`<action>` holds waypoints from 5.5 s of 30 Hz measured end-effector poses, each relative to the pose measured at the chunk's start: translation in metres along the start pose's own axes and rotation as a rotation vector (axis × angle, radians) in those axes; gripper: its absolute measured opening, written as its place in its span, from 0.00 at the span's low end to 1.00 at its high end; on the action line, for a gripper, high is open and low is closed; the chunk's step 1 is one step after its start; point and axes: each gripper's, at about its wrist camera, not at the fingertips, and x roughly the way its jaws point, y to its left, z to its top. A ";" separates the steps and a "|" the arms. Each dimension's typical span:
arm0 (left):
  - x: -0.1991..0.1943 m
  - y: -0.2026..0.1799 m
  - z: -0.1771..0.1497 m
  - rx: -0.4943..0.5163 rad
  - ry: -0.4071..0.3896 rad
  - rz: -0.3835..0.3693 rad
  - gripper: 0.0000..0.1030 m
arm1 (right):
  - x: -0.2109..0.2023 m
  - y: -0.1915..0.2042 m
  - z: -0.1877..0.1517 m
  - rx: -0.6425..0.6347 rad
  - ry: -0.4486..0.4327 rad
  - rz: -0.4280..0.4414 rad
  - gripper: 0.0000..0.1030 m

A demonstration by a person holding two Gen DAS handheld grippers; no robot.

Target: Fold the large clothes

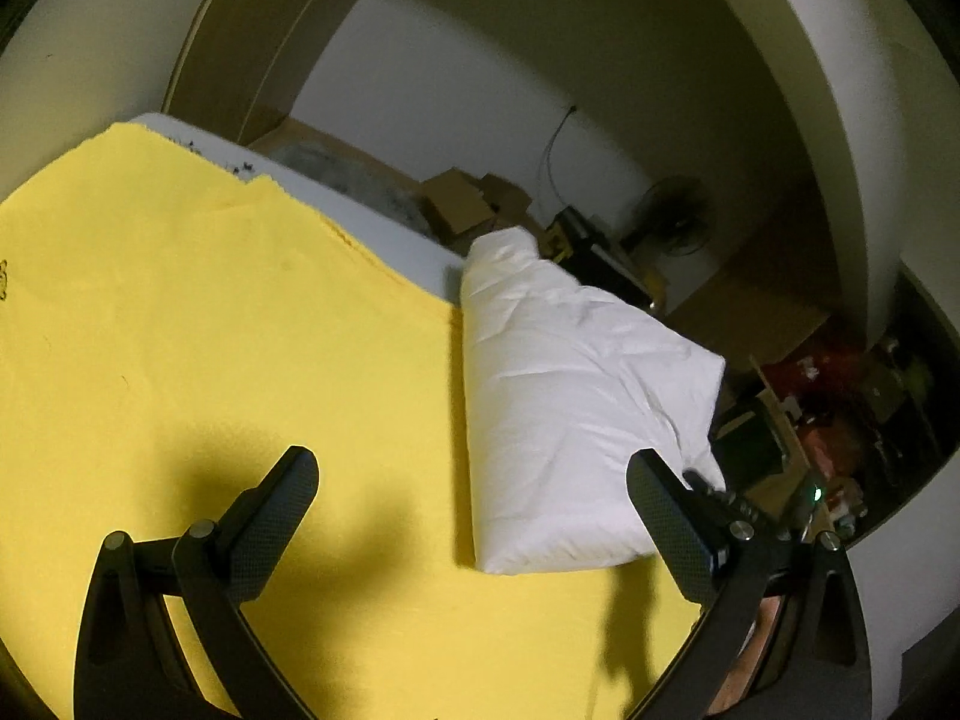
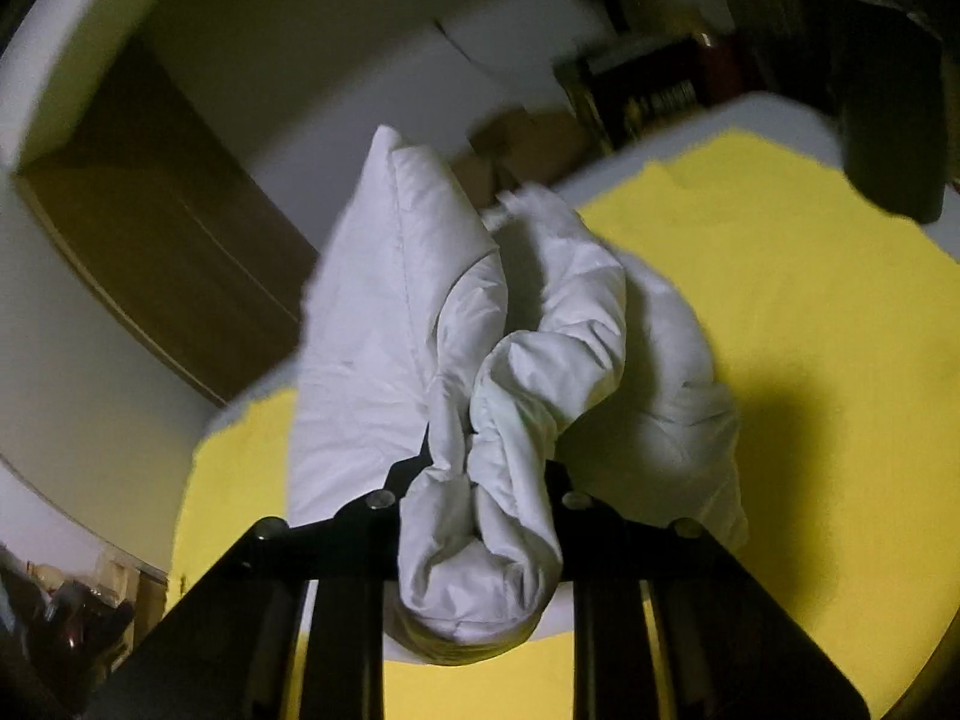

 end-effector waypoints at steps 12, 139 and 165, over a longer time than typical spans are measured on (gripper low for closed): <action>0.113 -0.098 0.044 0.297 -0.031 0.172 0.99 | 0.066 -0.072 -0.024 0.095 0.157 0.093 0.27; 0.137 -0.008 -0.005 0.030 0.370 0.082 1.00 | 0.087 -0.166 0.019 0.123 0.218 0.166 0.83; 0.371 0.008 0.096 -0.198 0.407 -0.296 1.00 | 0.085 -0.163 0.011 0.047 0.226 0.238 0.50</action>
